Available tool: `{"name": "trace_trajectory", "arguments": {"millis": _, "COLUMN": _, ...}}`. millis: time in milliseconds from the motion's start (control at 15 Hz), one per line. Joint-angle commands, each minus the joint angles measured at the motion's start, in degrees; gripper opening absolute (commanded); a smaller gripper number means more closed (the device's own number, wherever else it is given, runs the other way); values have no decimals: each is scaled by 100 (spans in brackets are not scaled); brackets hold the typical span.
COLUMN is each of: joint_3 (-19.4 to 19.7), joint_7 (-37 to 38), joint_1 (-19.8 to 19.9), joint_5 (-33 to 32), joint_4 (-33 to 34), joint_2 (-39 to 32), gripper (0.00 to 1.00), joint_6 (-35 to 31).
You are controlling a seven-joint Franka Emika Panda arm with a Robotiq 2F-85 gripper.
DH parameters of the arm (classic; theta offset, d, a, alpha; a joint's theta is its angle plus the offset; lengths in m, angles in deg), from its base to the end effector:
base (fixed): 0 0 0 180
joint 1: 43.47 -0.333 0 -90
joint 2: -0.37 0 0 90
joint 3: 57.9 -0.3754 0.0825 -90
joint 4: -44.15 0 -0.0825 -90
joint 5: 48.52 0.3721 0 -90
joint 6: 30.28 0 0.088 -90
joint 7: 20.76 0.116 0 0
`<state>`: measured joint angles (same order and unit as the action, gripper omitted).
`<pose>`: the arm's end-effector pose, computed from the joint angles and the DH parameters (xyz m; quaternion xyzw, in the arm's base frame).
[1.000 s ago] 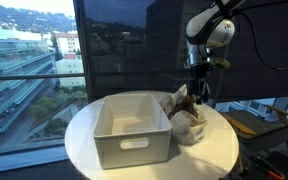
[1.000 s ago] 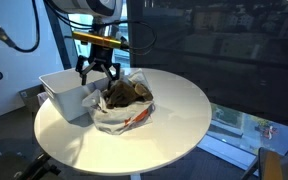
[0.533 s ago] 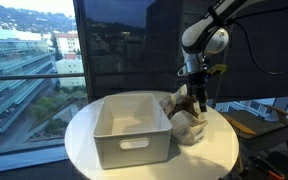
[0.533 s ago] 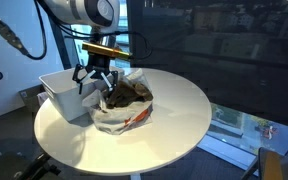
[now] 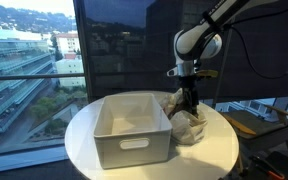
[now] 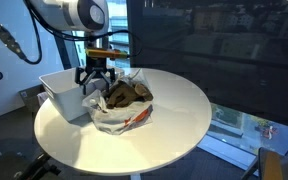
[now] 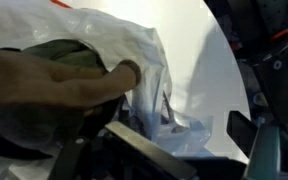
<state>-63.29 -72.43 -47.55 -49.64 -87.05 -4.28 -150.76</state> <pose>0.4788 0.0784 0.3559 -0.8500 -0.5095 0.1260 0.0444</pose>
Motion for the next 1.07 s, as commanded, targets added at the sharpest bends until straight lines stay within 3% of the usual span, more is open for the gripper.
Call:
{"name": "trace_trajectory", "arguments": {"millis": 0, "joint_3": -12, "joint_7": -350, "joint_1": 41, "joint_5": -49, "joint_4": 99, "joint_2": -281, "gripper": 100, "joint_6": -387}}
{"name": "trace_trajectory", "arguments": {"millis": 533, "joint_3": -24, "joint_7": -570, "joint_1": 183, "joint_5": 7, "joint_4": 318, "joint_2": -908, "gripper": 100, "joint_6": -151}}
{"name": "trace_trajectory", "arguments": {"millis": 600, "joint_3": -48, "joint_7": -616, "joint_1": 214, "joint_5": 112, "joint_4": 396, "joint_2": -964, "gripper": 75, "joint_6": 18}}
{"name": "trace_trajectory", "arguments": {"millis": 667, "joint_3": -57, "joint_7": -625, "joint_1": 235, "joint_5": 150, "joint_4": 439, "joint_2": -993, "gripper": 74, "joint_6": 122}}
{"name": "trace_trajectory", "arguments": {"millis": 1000, "joint_3": -23, "joint_7": -267, "joint_1": 324, "joint_5": 544, "joint_4": 1091, "joint_2": -1282, "gripper": 35, "joint_6": 1386}}
